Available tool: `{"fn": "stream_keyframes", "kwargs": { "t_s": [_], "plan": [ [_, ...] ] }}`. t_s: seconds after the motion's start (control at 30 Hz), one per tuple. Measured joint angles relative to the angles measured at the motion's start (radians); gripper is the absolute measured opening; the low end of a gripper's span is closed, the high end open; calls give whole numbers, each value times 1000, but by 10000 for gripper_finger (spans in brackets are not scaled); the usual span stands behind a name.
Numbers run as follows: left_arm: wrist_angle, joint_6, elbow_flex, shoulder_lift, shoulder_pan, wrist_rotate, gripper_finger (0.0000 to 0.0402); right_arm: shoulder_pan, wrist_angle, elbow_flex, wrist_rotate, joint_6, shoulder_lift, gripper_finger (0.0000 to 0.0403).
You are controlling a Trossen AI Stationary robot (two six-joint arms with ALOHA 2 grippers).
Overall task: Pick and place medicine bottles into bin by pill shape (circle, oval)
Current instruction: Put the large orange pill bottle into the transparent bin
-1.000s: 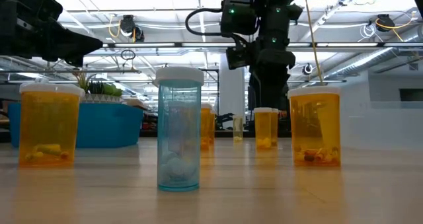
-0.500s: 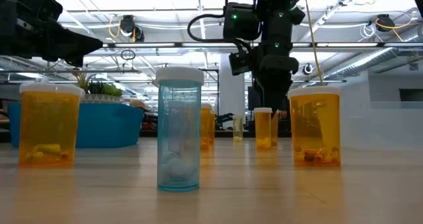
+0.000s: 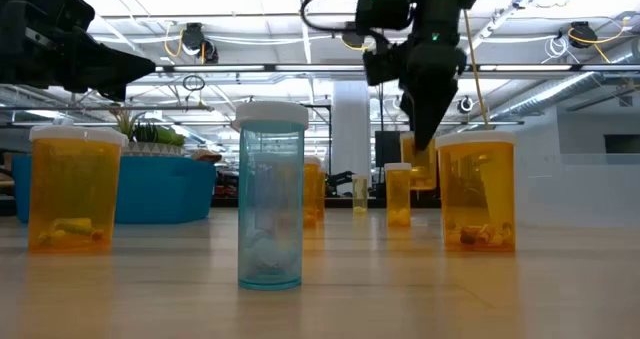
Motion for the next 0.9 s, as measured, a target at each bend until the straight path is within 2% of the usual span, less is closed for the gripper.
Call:
{"fn": "stream_keyframes", "kwargs": {
  "t_s": [0.47,0.73,0.9],
  "plan": [
    [2,-2,0,0,0,0,42,24,-259,0,5,216,-287,214],
    [4,-1,0,0,0,0,42,65,-431,1,98,347,-387,214],
    [5,-3,0,0,0,0,42,91,-472,-22,135,431,-425,214]
  ]
}}
